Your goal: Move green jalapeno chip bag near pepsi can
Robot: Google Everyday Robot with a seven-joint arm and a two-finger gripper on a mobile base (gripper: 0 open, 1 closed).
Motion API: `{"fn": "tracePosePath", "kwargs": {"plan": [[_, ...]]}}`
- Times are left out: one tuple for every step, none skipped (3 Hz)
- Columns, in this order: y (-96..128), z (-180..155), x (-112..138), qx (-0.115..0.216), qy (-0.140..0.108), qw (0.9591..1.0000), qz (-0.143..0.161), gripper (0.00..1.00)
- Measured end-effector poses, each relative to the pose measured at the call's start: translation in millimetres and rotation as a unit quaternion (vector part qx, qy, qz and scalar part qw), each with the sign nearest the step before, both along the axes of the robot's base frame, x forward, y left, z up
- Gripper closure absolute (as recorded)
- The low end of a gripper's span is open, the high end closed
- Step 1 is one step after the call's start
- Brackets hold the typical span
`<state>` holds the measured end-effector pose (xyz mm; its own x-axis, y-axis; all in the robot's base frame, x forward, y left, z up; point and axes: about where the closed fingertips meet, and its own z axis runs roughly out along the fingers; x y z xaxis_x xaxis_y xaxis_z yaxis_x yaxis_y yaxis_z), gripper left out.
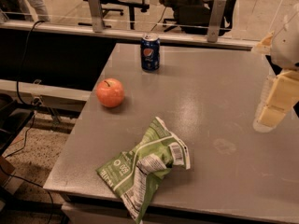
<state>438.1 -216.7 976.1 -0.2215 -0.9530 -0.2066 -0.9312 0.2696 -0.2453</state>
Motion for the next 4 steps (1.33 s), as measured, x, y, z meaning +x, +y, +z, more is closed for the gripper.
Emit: {"fn": "tracePosePath", "kwargs": {"plan": [[0.0,0.0,0.0,0.0,0.0,1.0,0.0,0.0],[10.0,-0.3,2.1,0.02,0.002,0.9996,0.021,0.0],[34.0,-2.9,1.3,0.051,0.007,0.9965,0.066,0.0],[63.5,-8.3,-9.6,0.078,0.018,0.9901,0.115,0.0]]}}
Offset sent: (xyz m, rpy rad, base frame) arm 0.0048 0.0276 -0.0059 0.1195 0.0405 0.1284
